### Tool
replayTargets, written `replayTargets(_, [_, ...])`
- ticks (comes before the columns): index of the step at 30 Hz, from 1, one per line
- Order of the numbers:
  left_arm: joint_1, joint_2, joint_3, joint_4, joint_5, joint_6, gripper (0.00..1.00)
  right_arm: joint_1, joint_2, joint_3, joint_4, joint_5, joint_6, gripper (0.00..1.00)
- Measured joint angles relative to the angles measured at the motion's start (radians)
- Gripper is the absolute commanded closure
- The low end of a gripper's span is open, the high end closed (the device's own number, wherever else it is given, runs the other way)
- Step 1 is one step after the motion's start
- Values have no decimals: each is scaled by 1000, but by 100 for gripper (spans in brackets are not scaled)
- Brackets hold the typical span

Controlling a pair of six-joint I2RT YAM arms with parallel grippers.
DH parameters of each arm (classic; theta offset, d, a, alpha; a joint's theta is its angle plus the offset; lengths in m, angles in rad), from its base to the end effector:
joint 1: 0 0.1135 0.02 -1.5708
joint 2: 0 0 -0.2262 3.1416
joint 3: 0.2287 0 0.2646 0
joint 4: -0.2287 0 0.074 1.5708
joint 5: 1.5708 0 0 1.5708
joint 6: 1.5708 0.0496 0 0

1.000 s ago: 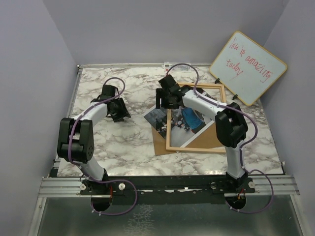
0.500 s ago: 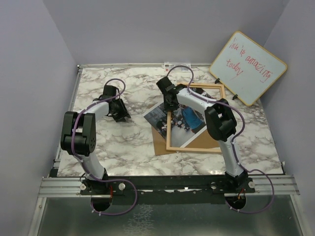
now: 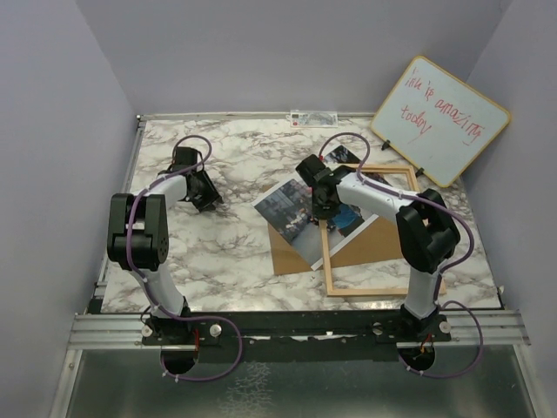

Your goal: Put the photo into the frame

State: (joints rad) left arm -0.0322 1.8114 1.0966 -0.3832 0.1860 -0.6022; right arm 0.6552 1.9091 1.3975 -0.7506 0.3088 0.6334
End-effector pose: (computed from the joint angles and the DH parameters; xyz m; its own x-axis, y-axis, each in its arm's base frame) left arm 0.3633 -0.0209 0.1003 -0.7989 -0.5312 -0.2820 -0.4086 0.8235 -0.3936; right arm 0.3152 0.2232 0.1375 -0.9092 0.0125 -0.4162 0.0383 0.9978 -0.0536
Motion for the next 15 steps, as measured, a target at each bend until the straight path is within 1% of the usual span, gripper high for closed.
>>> replayTargets(4, [10,3,3,0,0,-6,61,2,-17,-41,1,8,30,99])
replayTargets(5, [13,3,4,0,0,-6,61,3,-13,-45,0,13,34,97])
replayTargets(6, [19,5,7,0,0,-6,61,4,-8,-46,-1,19,37,92])
replayTargets(9, [30,8,11,0,0,-6,61,4,15,-39,1,25,40,65])
replayTargets(11, [31,8,13,0,-1,-6,61,2,35,-27,0,26,50,51])
replayTargets(13, [31,8,14,-1,-4,-5,61,-5,38,-23,-1,23,57,43])
replayTargets(15, [31,8,20,-7,-12,-5,61,-9,34,-6,-4,18,60,40])
